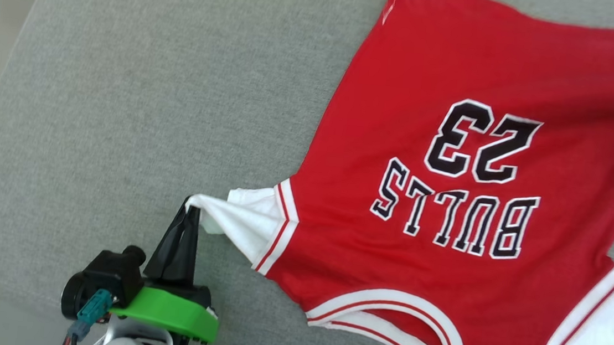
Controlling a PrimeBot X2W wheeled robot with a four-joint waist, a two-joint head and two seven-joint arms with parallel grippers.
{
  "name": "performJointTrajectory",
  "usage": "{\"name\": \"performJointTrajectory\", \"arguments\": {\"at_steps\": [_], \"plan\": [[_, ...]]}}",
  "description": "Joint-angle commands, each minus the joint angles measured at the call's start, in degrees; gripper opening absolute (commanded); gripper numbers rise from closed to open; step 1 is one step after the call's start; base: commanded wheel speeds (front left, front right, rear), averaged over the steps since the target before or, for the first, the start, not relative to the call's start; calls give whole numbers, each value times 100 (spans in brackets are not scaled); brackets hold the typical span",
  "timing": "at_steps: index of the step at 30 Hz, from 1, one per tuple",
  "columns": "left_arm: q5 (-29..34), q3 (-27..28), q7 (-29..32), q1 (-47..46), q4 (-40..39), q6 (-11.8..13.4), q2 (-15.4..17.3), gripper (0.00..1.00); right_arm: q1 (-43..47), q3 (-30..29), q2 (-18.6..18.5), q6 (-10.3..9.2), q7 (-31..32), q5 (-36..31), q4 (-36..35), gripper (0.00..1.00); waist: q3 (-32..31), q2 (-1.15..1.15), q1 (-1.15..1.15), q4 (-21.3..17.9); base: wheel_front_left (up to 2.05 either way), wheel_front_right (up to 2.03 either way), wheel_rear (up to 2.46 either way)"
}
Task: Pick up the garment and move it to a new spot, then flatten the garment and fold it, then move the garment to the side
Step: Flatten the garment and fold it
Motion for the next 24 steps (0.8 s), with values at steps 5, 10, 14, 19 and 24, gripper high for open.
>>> {"name": "performJointTrajectory", "arguments": {"at_steps": [5, 10, 14, 19, 24], "plan": [[-6, 101, 3, 290, -5, 83, 143, 0, 1103, -333, -204, -3, -367, 116, -396, 0, -777, 0, 0, -629, 0, 0, 0], [-25, 166, 75, 507, -19, 152, 246, 0, 2483, -964, -192, -3, -521, 167, -776, 0, -1035, 0, 0, -837, 0, 0, 0], [-54, 211, 116, 656, -37, 203, 298, 0, 3617, -1537, 73, -3, -496, 132, -1055, 0, -1175, 0, 0, -949, 0, 0, 0], [-92, 237, 141, 790, -42, 245, 329, 0, 4891, -2090, 612, -3, -396, -8, -1343, 0, -1273, 0, 0, -1052, 0, 0, 0], [-115, 223, 158, 792, 7, 245, 357, 0, 5796, -2203, 1287, -3, -385, -227, -1276, 0, -1280, 0, 0, -1081, 0, 0, 0]]}}
